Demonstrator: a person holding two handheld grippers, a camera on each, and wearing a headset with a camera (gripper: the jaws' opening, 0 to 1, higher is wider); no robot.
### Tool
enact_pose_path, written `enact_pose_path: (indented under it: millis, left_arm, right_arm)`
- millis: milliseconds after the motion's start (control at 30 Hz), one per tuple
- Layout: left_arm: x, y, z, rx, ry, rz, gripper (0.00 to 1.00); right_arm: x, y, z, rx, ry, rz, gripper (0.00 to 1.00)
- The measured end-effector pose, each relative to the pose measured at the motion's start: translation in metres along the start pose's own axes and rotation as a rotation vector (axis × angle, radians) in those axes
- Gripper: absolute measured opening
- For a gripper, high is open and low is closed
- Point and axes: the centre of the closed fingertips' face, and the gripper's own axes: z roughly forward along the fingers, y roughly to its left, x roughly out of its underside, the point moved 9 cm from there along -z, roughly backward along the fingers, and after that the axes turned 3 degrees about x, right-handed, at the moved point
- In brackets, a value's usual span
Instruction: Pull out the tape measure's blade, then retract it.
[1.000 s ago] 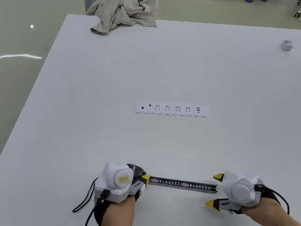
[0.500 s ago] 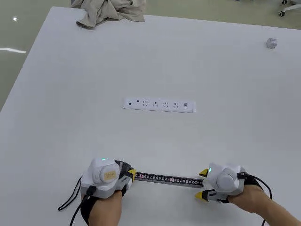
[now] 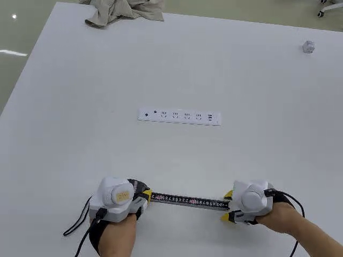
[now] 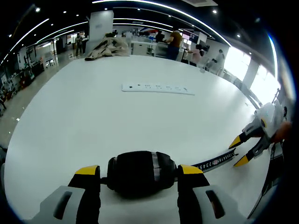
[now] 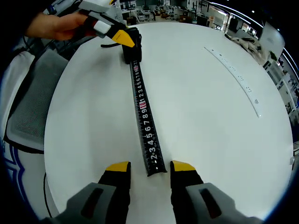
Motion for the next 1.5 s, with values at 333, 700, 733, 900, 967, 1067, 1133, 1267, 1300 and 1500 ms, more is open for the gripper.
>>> enact_pose_path:
  millis: [333,700,733,900,967,1067,1133,1267,1300,1500]
  left_arm:
    - [0.0007,-0.0019,0.0006,0.000,-0.006,0.004,0.62]
    - [0.0010,-0.0036,0.0021,0.010,-0.011,0.005,0.60]
    - [0.0012,-0.0036,0.0021,0.009,-0.013,0.004,0.59]
    - [0.0019,-0.0036,0.0023,0.004,-0.012,-0.006,0.59]
    - [0.0026,-0.0041,0.0022,0.001,-0.018,-0.003,0.60]
    - [0.0028,-0.0046,0.0021,-0.004,-0.022,0.004,0.59]
    - [0.0027,-0.0052,0.0022,-0.010,-0.023,0.008,0.59]
    - [0.0037,-0.0066,0.0013,-0.021,-0.032,0.016,0.59]
    - [0.0041,-0.0070,0.0010,-0.023,-0.036,0.020,0.58]
    - [0.0040,-0.0060,0.0007,-0.022,-0.043,0.029,0.57]
  right_arm:
    - [-0.0008,-0.0053,-0.0005,0.033,0.008,-0.030,0.22]
    - [-0.0004,-0.0035,-0.0013,0.033,0.006,-0.036,0.17]
    - [-0.0009,-0.0026,-0.0012,0.032,0.006,-0.041,0.16]
    - [-0.0006,-0.0027,-0.0011,0.036,0.007,-0.038,0.16]
    - [-0.0005,-0.0027,-0.0012,0.038,0.005,-0.035,0.16]
    - [-0.0003,-0.0024,-0.0009,0.040,0.003,-0.038,0.15]
    - [-0.0003,-0.0023,-0.0009,0.040,0.001,-0.037,0.15]
    - [-0.0001,-0.0022,-0.0005,0.041,0.000,-0.032,0.15]
    - [-0.0002,-0.0021,-0.0006,0.042,-0.001,-0.033,0.14]
    - [-0.0004,-0.0006,-0.0010,0.054,-0.007,-0.045,0.14]
